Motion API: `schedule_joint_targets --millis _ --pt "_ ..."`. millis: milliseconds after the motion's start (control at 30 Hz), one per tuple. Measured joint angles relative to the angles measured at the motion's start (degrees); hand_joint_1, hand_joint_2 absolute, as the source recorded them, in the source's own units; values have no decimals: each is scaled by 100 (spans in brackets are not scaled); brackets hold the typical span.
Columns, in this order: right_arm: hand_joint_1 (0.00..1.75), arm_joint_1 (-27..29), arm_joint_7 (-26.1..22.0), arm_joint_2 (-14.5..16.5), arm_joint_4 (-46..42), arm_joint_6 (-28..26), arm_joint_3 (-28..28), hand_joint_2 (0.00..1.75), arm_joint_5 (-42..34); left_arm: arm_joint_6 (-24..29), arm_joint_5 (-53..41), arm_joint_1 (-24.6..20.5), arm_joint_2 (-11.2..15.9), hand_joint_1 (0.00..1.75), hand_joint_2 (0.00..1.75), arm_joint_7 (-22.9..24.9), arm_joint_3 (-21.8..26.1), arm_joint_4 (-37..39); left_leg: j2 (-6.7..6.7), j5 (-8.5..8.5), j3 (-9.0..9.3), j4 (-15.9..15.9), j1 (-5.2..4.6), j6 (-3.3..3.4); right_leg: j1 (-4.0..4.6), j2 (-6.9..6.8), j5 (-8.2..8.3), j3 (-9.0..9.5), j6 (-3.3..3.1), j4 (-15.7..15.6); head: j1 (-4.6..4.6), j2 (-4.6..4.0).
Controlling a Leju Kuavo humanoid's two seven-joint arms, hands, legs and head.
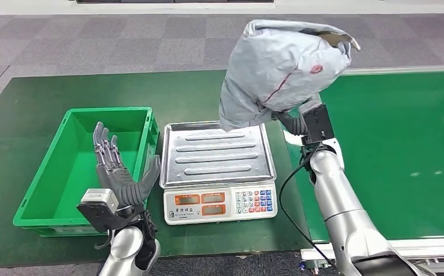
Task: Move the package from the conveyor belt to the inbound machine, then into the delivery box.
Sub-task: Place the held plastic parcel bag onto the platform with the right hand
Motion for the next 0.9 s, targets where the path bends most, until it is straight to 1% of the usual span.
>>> schedule_joint_targets --millis 67,233,433,567,733,900 --pt "175 -108 93 87 236 505 0 175 -285 32 28 1 -1 0 175 -1 3 -16 4 1 0 0 0 0 1 2 1 -3 -2 0 0 0" --pt "175 -227 142 221 577 892 0 175 -488 40 49 5 -2 0 175 0 10 -32 -7 4 -5 0 1 -1 1 -5 1 -3 -2 3 0 0" --pt "175 -273 353 337 1040 2034 42 175 -926 35 53 31 -15 0 175 0 36 -40 -5 2 -7 0 0 0 0 -2 1 -6 -2 2 0 0" --pt "175 -223 466 392 1203 2422 170 175 -1145 33 53 93 -15 0 175 -1 68 -71 -6 2 -10 0 0 0 0 -3 1 -9 -2 2 0 0" --pt "175 -148 725 432 1261 2921 384 175 -1517 74 53 213 -15 0 175 -1 122 -170 -1 2 -12 0 0 0 0 0 1 -14 -2 3 0 0" --pt "175 -98 896 474 1266 3032 582 175 -1770 112 53 318 -15 0 175 1 156 -264 -2 2 -14 0 0 0 0 -1 1 -15 -2 2 0 0"
